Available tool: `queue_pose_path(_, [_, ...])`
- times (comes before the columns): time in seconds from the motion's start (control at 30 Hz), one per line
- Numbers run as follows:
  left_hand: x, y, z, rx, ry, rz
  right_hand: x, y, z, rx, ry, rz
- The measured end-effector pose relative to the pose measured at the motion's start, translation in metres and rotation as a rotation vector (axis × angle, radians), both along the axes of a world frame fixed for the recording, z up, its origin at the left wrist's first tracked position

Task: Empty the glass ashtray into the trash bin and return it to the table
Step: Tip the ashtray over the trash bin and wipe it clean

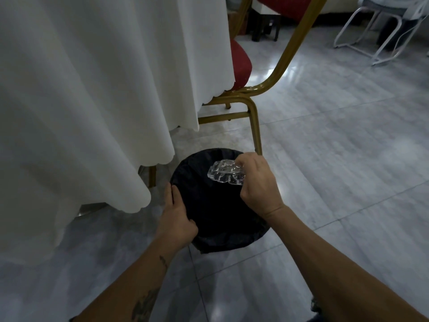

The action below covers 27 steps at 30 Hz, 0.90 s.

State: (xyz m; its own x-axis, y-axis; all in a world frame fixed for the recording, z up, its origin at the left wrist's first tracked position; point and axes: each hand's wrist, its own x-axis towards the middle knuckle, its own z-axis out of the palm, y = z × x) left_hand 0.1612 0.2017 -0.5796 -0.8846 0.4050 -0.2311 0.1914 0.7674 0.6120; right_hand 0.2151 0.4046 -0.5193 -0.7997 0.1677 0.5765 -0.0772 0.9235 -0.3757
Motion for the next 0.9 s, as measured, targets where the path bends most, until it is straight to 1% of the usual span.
queue_pose_path(0.1, [-0.001,0.000,0.000,-0.001,-0.002,-0.014,0.000,0.005,0.004,-0.029,0.055,-0.010])
queue_pose_path(0.2, [-0.001,-0.001,-0.001,-0.007,-0.007,-0.017,-0.001,0.002,0.017,-0.044,0.141,0.035])
queue_pose_path(0.27, [-0.002,0.000,-0.001,-0.023,-0.015,-0.012,-0.003,0.001,0.025,-0.069,0.162,0.053])
queue_pose_path(0.33, [-0.001,0.000,0.001,-0.032,-0.025,-0.006,-0.005,0.000,0.028,-0.099,0.145,0.037])
queue_pose_path(0.5, [0.001,-0.001,0.004,0.012,-0.015,-0.016,-0.002,-0.006,0.016,-0.136,0.001,-0.052])
queue_pose_path(0.6, [0.001,-0.001,0.003,0.019,0.003,-0.010,-0.001,-0.012,0.012,-0.146,-0.002,-0.060])
queue_pose_path(0.77, [0.001,0.000,0.003,-0.010,0.025,0.009,0.000,-0.019,0.011,-0.165,0.058,-0.087])
queue_pose_path(0.9, [0.002,-0.001,0.001,0.005,0.036,0.003,0.003,-0.018,-0.004,-0.090,-0.029,-0.054])
